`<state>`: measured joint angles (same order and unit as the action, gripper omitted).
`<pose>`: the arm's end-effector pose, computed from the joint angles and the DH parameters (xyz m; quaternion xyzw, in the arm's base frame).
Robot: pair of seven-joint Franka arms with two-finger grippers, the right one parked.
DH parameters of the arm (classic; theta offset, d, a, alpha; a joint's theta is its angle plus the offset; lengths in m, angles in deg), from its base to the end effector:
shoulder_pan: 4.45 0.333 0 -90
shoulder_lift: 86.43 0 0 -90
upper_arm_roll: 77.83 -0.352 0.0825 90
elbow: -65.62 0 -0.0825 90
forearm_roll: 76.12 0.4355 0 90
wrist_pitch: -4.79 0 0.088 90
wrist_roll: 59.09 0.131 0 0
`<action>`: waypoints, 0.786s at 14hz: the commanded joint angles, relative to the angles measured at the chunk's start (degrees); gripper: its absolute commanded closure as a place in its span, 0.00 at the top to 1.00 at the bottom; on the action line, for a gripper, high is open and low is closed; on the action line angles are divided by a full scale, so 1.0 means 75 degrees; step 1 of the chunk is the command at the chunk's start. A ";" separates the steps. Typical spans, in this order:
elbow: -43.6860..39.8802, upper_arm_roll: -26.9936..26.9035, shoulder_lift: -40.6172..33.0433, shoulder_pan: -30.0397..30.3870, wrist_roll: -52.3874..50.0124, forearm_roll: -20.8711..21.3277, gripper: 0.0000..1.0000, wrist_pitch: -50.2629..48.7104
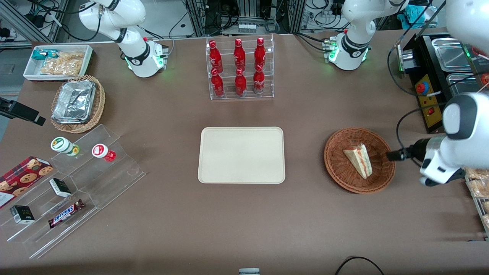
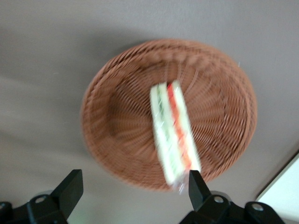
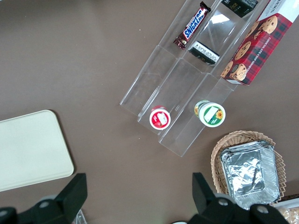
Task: Place sandwich from basket to tray
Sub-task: 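Lower the open left gripper over the sandwich in the wicker basket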
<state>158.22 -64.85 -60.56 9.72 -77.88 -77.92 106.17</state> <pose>0.6951 0.0265 0.3350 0.9710 0.1803 -0.1512 0.0423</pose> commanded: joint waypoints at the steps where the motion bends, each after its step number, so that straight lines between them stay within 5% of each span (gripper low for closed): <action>1: 0.0111 0.0097 0.0253 0.0092 -0.0553 -0.0239 1.00 0.0462; 11: 0.0765 0.0167 0.0876 -0.0377 -0.1186 -0.0321 1.00 0.1504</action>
<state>161.13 -63.62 -54.42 7.87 -85.43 -79.91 113.60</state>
